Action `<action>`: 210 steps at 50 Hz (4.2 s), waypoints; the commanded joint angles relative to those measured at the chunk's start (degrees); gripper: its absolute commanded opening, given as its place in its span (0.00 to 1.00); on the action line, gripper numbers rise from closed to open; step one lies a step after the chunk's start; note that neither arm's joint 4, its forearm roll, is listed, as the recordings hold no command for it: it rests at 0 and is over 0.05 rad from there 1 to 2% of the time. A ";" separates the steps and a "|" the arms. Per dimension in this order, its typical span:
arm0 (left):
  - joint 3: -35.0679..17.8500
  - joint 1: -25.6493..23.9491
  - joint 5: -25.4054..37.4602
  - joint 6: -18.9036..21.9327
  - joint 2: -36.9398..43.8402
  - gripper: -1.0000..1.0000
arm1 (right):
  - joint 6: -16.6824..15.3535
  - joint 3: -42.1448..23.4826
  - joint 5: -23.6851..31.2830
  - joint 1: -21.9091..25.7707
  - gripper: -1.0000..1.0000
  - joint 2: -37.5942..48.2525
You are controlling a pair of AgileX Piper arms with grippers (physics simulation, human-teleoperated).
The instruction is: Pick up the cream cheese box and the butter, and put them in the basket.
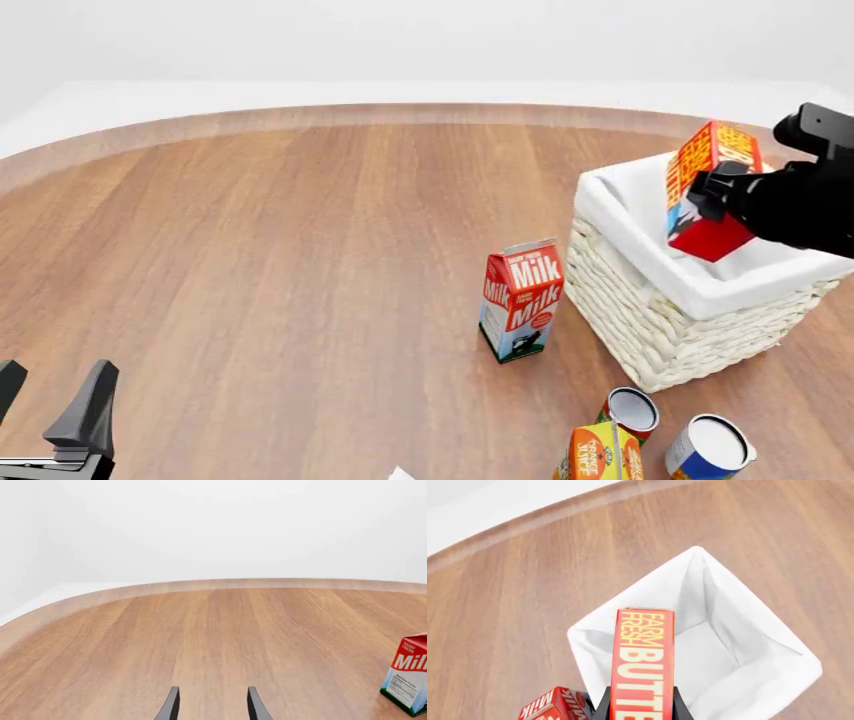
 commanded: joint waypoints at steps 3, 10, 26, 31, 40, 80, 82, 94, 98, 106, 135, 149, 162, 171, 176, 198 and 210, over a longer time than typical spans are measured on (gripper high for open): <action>0.00 0.00 0.00 0.00 0.00 1.00 | 1.02 -0.73 -1.61 -0.18 0.00 0.92; 0.00 0.00 0.00 0.00 0.00 1.00 | 1.06 -0.96 -1.86 -0.62 0.00 1.47; 0.00 0.00 0.00 0.00 0.00 1.00 | 1.00 -0.80 -1.39 0.35 1.00 0.66; 0.00 0.00 0.00 0.00 0.00 1.00 | 0.92 -0.43 -1.52 0.77 1.00 0.29; 0.00 0.00 0.00 0.00 0.00 1.00 | 0.82 -0.15 -0.14 3.19 1.00 -2.29; 0.00 0.00 0.00 0.00 0.00 1.00 | -6.25 -1.80 14.75 24.17 1.00 -20.84; 0.00 0.00 0.00 0.00 0.00 1.00 | -6.88 -1.88 15.50 25.48 1.00 -21.78; 0.00 0.00 0.00 0.00 0.00 1.00 | -9.65 -3.89 21.42 30.94 1.00 -26.95; 0.00 0.00 0.00 0.00 0.00 1.00 | -10.23 -4.41 23.27 32.13 1.00 -28.51; 0.00 0.00 0.00 0.00 0.00 1.00 | -11.82 -4.05 24.78 36.20 1.00 -30.58; 0.00 0.00 0.00 0.00 0.00 1.00 | -17.54 -3.77 26.93 52.60 1.00 -31.22; 0.00 0.00 0.00 0.00 0.00 1.00 | -20.72 -2.82 25.78 56.85 1.00 -28.70; 0.00 0.00 0.00 0.00 0.00 1.00 | -23.72 -0.67 23.77 58.75 1.00 -25.76; 0.00 0.00 0.00 0.00 0.00 1.00 | -23.76 -0.80 21.58 60.48 1.00 -22.68; 0.00 0.00 0.00 0.00 0.00 1.00 | -23.53 -0.76 20.17 60.84 1.00 -21.11; 0.00 0.00 0.00 0.00 0.00 1.00 | -28.34 1.82 17.55 62.51 1.00 -15.61; 0.00 0.00 0.00 0.00 0.00 1.00 | -28.57 4.73 12.97 64.51 1.00 -10.90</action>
